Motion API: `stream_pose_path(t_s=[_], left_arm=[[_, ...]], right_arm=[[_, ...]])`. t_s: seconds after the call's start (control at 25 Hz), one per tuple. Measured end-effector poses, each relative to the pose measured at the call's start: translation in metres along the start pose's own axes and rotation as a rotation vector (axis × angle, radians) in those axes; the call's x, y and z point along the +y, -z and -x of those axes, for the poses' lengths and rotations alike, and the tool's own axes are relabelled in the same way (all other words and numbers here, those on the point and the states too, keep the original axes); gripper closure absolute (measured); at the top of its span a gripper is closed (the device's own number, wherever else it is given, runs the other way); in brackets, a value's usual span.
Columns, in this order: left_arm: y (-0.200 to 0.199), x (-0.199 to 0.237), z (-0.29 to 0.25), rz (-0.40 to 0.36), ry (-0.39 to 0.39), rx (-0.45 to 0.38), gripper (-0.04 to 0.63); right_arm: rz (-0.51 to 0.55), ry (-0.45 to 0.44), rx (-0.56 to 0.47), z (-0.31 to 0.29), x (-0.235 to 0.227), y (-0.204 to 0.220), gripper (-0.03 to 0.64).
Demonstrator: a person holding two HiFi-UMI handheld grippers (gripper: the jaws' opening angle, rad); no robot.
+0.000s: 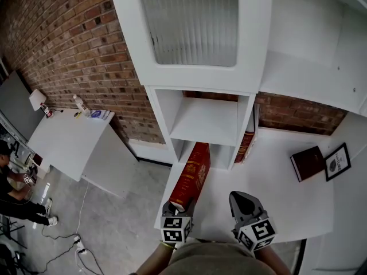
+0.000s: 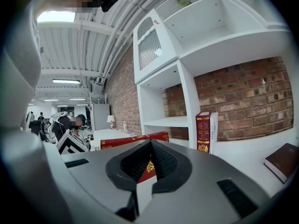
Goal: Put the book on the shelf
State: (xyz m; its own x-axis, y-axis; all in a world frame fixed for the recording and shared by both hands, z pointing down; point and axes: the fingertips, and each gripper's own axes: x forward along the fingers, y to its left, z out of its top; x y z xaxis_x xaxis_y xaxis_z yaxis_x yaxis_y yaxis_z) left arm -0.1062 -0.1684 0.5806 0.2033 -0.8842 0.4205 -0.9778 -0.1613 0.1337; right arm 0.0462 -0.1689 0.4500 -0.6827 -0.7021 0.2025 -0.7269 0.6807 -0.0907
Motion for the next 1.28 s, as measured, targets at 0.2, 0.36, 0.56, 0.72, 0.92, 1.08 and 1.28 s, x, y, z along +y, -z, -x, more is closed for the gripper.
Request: stream_pose_path(t_s=[0.2,0.36,0.56,0.72,0.92,1.08,1.28], left_arm=[[-0.003,0.003,-0.014,-0.010,0.010,0.012,0.362],[-0.005,0.006,-0.025,-0.011,0.014,0.025,0.362],[-0.006,0.009,-0.037,-0.013,0.020,0.044,0.362],[-0.010,0.009,-0.045,-0.024,0.024,0.054,0.362],[-0.017,0.009,-0.055,-0.017,0.030,0.056,0.362],[-0.016,0.009,-0.061,-0.020,0.033,0.070,0.362],[-0.018,0.011,-0.069,-0.013,0.031,0.069,0.362]], right_arm=[[0.008,0.030,0.000,-0.003,-0.007,-0.004,0.611],[0.002,0.042,-0.025,-0.005,-0.011,-0.009,0.611],[-0.009,0.055,-0.040,-0.009,-0.014,-0.011,0.611],[-0.013,0.073,-0.040,-0.012,-0.018,-0.015,0.611],[-0.020,0.090,-0.044,-0.014,-0.022,-0.017,0.611],[-0.035,0.110,-0.032,-0.016,-0.025,-0.015,0.611],[-0.025,0.111,-0.041,-0.019,-0.027,-0.013,0.611]])
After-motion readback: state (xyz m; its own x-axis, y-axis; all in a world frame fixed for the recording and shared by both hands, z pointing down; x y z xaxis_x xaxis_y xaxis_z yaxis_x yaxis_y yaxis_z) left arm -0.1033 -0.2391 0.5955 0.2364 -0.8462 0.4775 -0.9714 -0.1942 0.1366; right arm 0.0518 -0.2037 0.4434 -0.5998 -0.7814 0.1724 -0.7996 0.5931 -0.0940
